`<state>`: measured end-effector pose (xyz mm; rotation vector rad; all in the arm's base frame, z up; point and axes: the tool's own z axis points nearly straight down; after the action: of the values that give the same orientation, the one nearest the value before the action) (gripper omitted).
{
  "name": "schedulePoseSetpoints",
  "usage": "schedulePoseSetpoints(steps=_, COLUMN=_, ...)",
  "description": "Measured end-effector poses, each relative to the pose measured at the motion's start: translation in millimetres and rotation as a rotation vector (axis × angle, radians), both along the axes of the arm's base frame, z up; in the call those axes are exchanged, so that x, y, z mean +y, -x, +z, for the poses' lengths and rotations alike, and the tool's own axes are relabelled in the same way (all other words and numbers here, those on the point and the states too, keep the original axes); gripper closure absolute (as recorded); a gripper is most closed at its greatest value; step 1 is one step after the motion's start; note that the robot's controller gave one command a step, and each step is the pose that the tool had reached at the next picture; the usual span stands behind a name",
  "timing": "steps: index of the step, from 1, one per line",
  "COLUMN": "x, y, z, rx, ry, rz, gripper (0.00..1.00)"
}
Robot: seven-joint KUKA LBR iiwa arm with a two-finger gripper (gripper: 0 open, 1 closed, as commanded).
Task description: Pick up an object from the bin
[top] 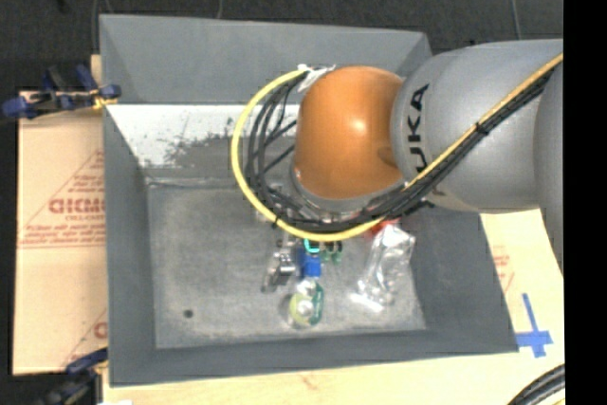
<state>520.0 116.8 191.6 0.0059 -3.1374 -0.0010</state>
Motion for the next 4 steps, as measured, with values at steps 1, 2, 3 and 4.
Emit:
schedulePoseSetpoints(steps=1, x=-73, y=-13.8, z=-114, rx=-0.008, ry=-0.005, rz=0.534, gripper=0.00)
schedulePoseSetpoints(steps=2, x=-86, y=32.1, z=-90, rx=-0.013, ry=0.002, rz=1.021, gripper=0.00)
schedulePoseSetpoints(steps=3, x=-140, y=30.4, z=-83, rx=-0.004, ry=0.000, rz=1.057, gripper=0.00)
schedulePoseSetpoints(steps=4, x=-190, y=30.5, z=-112, rx=-0.058, ry=0.016, rz=0.809, gripper=0.00)
